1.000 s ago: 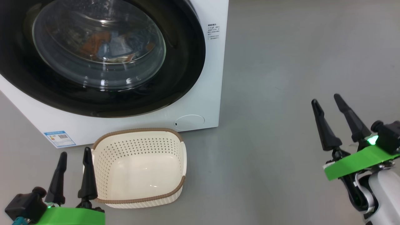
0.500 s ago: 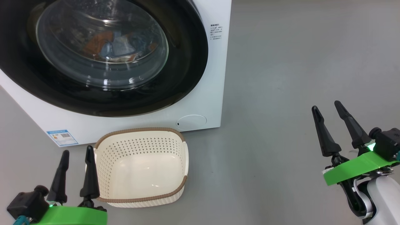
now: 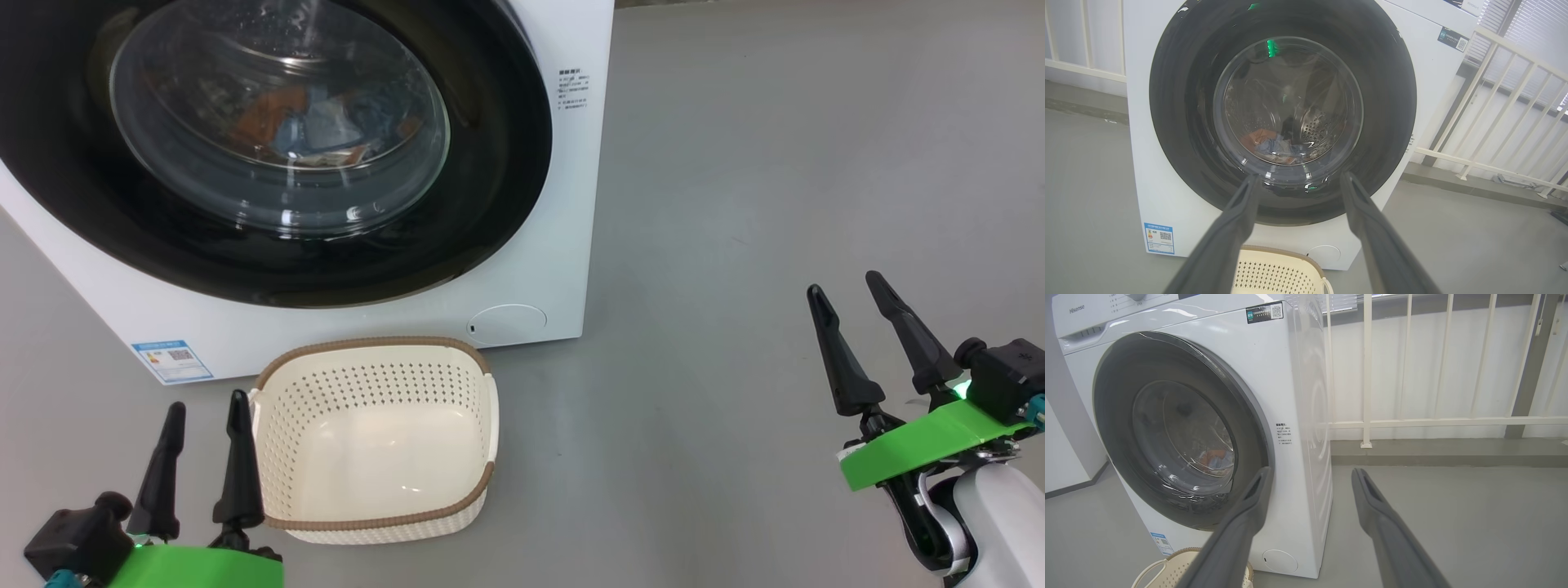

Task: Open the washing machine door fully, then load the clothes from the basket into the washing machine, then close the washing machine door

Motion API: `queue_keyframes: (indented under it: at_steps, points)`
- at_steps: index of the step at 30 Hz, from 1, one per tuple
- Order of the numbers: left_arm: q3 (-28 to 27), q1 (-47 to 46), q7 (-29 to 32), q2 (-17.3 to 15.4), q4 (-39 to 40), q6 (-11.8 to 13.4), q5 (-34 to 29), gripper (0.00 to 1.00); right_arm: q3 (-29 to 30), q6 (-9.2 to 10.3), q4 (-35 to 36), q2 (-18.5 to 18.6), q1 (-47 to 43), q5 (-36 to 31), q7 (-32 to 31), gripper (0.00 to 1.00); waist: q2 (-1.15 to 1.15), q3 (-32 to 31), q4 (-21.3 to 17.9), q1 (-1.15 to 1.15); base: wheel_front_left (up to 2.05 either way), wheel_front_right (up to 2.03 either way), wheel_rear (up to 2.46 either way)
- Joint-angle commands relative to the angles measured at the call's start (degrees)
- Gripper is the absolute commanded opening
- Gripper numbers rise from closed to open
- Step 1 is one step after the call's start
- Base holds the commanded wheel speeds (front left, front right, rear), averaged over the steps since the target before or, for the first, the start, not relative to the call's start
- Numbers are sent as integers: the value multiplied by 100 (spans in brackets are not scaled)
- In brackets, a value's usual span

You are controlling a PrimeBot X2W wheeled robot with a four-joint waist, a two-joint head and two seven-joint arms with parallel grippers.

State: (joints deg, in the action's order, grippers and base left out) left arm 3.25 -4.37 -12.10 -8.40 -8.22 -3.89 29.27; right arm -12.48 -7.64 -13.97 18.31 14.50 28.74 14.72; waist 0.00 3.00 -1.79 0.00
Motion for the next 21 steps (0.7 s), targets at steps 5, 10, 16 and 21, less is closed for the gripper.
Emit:
queue_keyframes:
  at_steps: [5, 10, 16, 21]
  points:
    - [-162, -71, -22, -168, 105, 35, 69, 100, -101, 15, 83, 83, -9, 10, 28, 100, 0, -15, 22, 0, 0, 0, 0]
    - [-155, -70, -36, -180, 94, 46, 88, 100, -137, 15, 72, 83, 8, 24, 28, 100, 0, -8, 22, 0, 0, 0, 0]
    - [-158, -74, -40, -185, 93, 54, 124, 100, -161, 15, 74, 98, 27, 8, 28, 100, 0, 21, 12, 0, 0, 0, 0]
    - [44, 48, 2, 71, -275, 40, 104, 0, -74, -1, -270, -161, -152, 3, -3, 0, 0, 25, 12, 0, 0, 0, 0]
